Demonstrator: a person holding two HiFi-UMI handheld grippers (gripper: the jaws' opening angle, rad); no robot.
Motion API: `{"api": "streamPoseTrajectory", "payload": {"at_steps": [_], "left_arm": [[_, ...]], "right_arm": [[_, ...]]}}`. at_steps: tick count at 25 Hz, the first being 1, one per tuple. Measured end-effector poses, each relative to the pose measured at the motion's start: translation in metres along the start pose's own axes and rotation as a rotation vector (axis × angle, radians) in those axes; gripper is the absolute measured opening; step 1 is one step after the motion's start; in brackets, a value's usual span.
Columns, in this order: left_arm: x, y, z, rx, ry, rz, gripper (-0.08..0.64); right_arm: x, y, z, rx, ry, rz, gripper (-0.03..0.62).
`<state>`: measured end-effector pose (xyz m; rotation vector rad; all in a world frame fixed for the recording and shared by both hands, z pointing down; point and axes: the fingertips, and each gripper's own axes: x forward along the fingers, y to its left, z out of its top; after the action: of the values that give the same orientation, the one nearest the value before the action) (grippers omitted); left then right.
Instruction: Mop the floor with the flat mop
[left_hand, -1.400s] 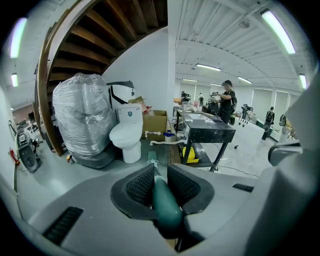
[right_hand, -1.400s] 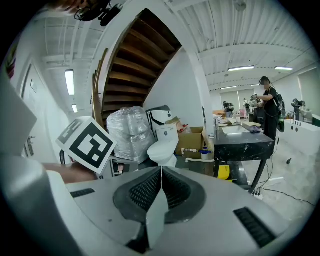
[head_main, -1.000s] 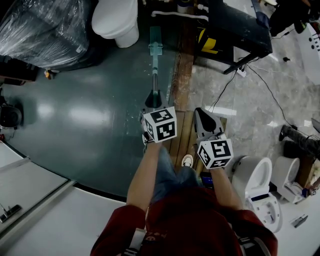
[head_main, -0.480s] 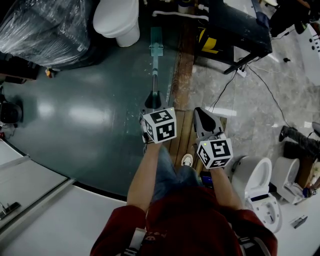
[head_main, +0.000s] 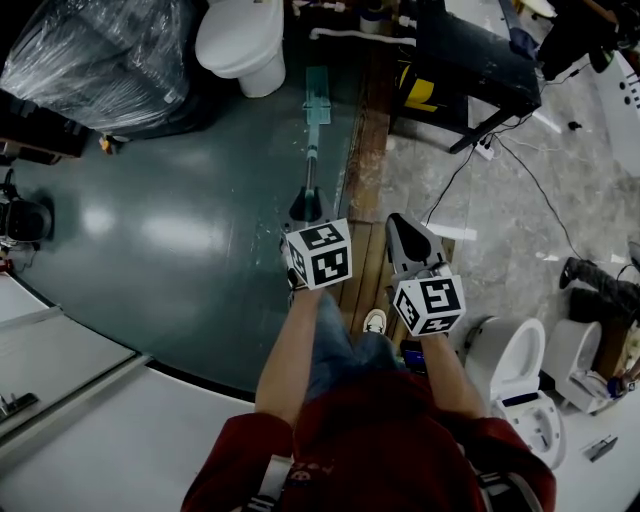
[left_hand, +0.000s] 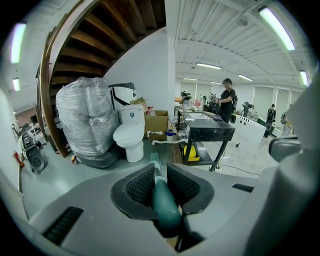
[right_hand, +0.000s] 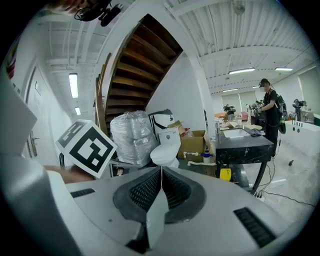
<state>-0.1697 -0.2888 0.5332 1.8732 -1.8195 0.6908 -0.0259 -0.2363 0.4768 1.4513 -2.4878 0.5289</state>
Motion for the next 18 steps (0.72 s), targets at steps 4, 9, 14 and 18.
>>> {"api": "streamPoseTrajectory", "payload": {"at_steps": [4,9,14,18], "left_arm": [[-0.021,-0.003,-0.006,-0.001,-0.003,0.013,0.091],[-0.050,-0.012,-0.021,-0.004,-0.005,0.025,0.091],[-0.081,-0.025,-0.036,-0.008,0.001,0.030,0.091],[-0.106,-0.036,-0.046,-0.012,-0.001,0.041,0.091]], "right_arm": [[-0.017,0.005,0.003,-0.006,-0.014,0.015,0.020],[-0.043,0.012,0.002,-0.018,-0.028,0.033,0.020],[-0.073,0.018,0.002,-0.029,-0.038,0.048,0.020],[-0.096,0.020,0.003,-0.038,-0.051,0.063,0.020]]}}
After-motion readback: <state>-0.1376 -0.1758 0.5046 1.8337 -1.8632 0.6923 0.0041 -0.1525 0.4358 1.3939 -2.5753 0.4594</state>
